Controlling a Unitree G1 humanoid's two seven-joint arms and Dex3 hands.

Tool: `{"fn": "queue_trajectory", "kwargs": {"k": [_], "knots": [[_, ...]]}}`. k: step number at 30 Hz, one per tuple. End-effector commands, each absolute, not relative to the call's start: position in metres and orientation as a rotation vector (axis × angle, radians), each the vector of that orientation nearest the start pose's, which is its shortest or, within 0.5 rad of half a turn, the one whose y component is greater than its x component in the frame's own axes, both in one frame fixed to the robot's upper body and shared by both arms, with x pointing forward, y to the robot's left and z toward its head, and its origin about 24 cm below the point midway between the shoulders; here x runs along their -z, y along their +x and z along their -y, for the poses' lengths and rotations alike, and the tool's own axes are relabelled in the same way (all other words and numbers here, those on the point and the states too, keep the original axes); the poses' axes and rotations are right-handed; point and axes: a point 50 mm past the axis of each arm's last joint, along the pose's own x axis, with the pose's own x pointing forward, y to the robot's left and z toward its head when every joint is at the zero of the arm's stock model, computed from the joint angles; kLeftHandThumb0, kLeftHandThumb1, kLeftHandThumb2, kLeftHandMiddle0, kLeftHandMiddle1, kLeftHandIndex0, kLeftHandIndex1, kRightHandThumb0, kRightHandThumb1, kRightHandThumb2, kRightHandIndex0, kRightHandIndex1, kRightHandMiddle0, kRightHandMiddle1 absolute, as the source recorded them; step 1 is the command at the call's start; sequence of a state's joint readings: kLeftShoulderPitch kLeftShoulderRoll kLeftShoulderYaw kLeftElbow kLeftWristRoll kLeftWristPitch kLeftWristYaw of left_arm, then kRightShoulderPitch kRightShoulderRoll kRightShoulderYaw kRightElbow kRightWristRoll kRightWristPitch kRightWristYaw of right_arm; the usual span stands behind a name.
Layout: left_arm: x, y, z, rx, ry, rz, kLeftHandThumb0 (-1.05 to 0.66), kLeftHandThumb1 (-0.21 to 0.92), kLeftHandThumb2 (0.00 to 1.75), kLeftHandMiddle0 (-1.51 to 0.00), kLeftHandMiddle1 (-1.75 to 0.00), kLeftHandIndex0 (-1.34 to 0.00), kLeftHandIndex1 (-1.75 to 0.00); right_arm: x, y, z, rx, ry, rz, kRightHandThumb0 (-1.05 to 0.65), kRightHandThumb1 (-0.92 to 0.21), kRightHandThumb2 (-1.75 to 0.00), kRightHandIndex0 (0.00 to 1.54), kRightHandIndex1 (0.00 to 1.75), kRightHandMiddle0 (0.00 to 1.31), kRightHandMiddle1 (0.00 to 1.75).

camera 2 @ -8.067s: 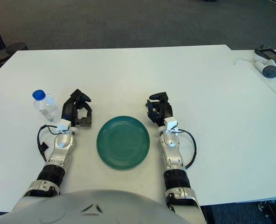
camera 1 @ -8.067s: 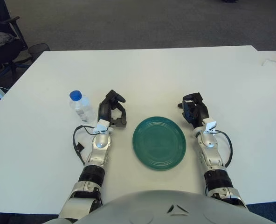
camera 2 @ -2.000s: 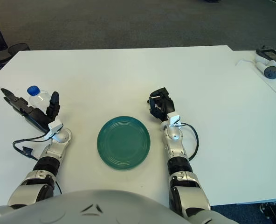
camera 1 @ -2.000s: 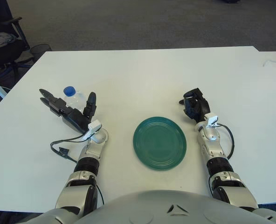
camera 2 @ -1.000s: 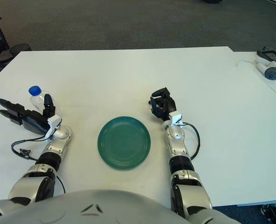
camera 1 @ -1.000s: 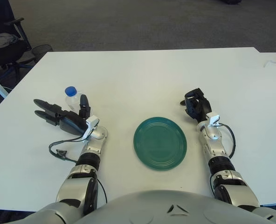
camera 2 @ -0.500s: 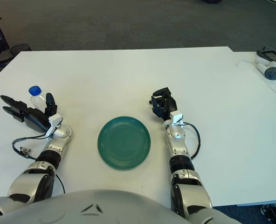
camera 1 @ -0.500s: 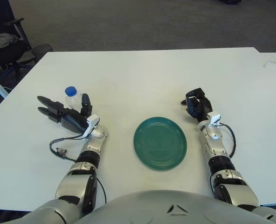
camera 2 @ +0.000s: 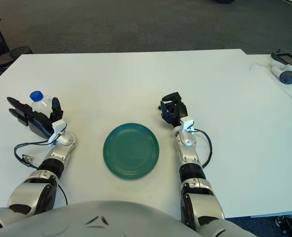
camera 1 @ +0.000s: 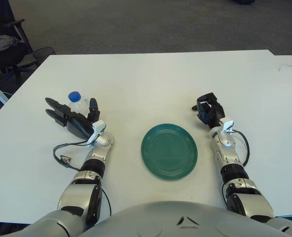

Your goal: Put the bottle into the plate.

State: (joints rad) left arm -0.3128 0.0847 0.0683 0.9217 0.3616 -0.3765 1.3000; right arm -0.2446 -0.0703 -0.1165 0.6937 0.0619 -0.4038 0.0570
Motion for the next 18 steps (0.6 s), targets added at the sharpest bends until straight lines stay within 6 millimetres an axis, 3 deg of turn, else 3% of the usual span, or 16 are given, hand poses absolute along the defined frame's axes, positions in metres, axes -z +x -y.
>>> {"fn": "queue_trajectory", "kwargs": {"k": [1, 18], "knots": [[0.059, 0.214, -0.207, -1.047, 0.59, -0.137, -1.05, 0.92, 0.45, -0.07, -0.03, 0.0, 0.0, 0.061, 0.247, 0.187, 0.078, 0.025, -0.314, -0.01, -0.82, -0.6, 0.34, 1.47, 0.22, 1.75], [0.055, 0.222, -0.218, -1.036, 0.537, -0.135, -1.05, 0.92, 0.39, -0.11, -0.04, -0.02, -0.01, 0.061, 0.248, 0.189, 0.077, 0.02, -0.317, -0.01, -0.84, -0.56, 0.32, 1.48, 0.21, 1.75]]}}
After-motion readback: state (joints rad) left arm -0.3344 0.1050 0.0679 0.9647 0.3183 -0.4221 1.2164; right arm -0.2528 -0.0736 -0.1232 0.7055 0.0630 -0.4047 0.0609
